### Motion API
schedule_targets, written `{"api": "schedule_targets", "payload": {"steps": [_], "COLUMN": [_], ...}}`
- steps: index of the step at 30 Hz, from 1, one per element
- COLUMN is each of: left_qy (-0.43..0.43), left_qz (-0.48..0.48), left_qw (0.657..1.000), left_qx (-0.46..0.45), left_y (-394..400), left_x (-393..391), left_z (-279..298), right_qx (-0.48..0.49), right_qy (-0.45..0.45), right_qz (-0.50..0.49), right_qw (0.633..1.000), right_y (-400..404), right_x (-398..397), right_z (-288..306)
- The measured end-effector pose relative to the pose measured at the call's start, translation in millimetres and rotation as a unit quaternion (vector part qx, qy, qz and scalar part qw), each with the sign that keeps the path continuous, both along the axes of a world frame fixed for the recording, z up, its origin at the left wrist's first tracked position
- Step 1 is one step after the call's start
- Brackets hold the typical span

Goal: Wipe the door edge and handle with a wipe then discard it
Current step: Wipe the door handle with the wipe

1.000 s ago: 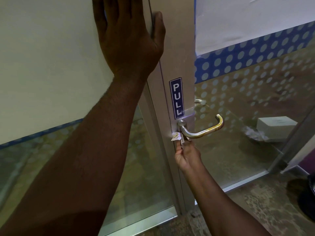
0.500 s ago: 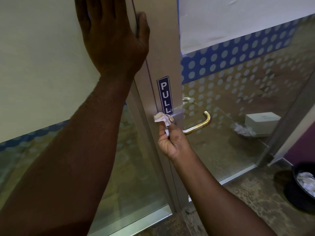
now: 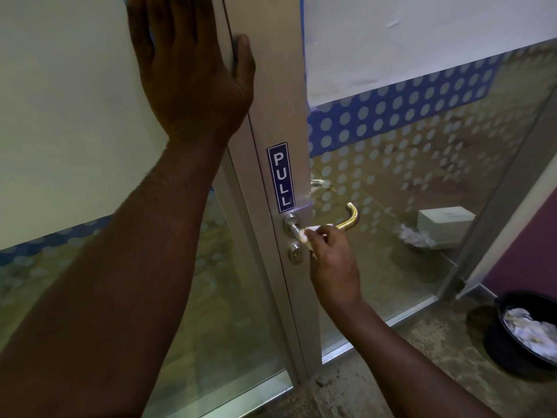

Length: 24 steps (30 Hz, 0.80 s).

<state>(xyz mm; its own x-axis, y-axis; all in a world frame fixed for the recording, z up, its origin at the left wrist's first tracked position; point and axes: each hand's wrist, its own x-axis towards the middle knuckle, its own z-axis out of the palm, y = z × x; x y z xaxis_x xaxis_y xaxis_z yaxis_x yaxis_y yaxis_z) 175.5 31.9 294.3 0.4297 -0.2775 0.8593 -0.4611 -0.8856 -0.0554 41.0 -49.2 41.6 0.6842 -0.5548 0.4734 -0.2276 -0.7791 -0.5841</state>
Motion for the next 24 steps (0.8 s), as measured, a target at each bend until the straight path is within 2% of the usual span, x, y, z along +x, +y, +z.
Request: {"api": "schedule_targets", "payload": {"steps": [4,6,8,12,14,18,24], "left_qy": [-0.001,0.001,0.0,0.003,0.005,0.005,-0.027], "left_qz": [-0.001,-0.001,-0.001,-0.01,-0.013,-0.02,-0.028], "left_qw": [1.0,1.0,1.0,1.0,1.0,1.0,0.999], "left_qx": [0.002,0.002,0.001,-0.001,-0.004,-0.001,-0.005], "left_y": [0,2,1,1,2,2,5], "left_x": [-1,-2,-3,-2,-2,-3,-2], "left_z": [1,1,1,1,2,2,3], "right_qx": [-0.127,-0.15,-0.159,-0.298,-0.33,-0.363,-0.382], "right_qy": [0.1,0.121,0.182,0.308,0.343,0.329,0.24], "right_qz": [0.009,-0.026,-0.044,-0.058,-0.042,-0.008,0.05], "right_qw": [0.987,0.981,0.97,0.901,0.878,0.872,0.891], "right_y": [20,27,29,32,31,17,-19], "right_x": [18,27,36,41,37,30,6], "right_z": [14,30,45,63,65,55,36]}}
